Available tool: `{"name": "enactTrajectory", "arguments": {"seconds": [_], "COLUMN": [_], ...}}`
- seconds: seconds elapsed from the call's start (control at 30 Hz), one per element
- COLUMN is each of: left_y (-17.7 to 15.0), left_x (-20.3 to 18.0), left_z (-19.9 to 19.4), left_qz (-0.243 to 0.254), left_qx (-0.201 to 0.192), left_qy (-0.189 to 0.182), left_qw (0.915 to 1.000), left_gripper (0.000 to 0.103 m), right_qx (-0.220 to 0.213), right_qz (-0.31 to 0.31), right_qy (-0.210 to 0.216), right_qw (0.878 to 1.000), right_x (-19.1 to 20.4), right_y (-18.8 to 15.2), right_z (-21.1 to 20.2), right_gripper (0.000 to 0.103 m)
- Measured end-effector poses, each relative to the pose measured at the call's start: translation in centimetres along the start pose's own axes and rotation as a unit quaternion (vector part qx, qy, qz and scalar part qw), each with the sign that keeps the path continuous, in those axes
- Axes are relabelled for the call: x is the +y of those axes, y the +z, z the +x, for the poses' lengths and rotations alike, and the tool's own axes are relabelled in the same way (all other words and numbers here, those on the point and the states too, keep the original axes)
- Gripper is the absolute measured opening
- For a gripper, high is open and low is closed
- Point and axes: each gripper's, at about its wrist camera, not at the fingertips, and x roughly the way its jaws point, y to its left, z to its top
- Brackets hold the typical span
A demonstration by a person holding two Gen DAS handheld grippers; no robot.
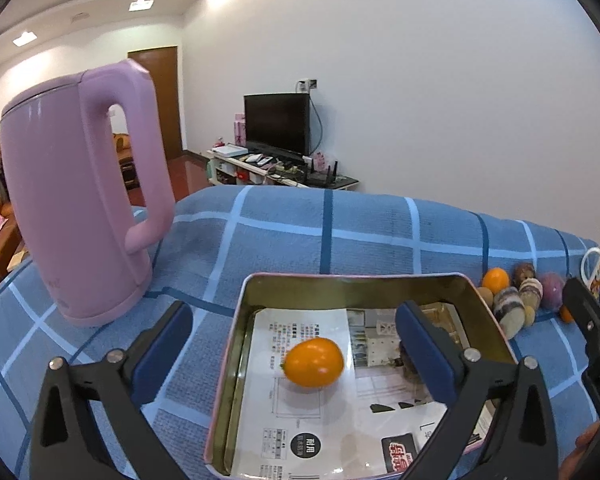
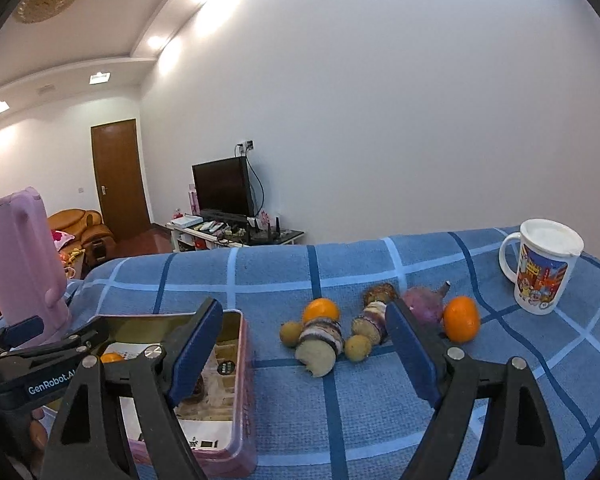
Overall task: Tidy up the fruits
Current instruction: 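Withdraw both open tools from the tin back toward the fruit pile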
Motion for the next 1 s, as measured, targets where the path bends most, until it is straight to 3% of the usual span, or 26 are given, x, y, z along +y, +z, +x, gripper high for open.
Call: {"name": "enactTrajectory", "arguments": {"seconds": [0.27,0.87,1.0], "left_y": [-0.8,-1.5,-1.7], "left_x": [-1.4,-2.6,-3.1], "left_z": [-0.9,-2.1,-2.5], "left_qz": [0.024,0.033,0.032], "left_qx": [-0.036,-0.046,-0.045], "left_qy": [0.029,0.036,0.021], "left_qw": [0.9986,0.9977,0.9982], "left_gripper": [0.103,0.103,0.103], "right_qx": [0.003,0.013,0.022], "right_qz": [-0.027,-0.033,-0.037], "right_qy": [-0.029,-0.059,-0.075], "right_qw": [0.999,0.998,0.996], "right_x": [0.0,-5.5,-7.1], "right_y": [-0.4,-0.2,-0.2], "right_z": [-0.2,-1.0,-0.9], "right_gripper": [0.085,0.084,0.084]}}
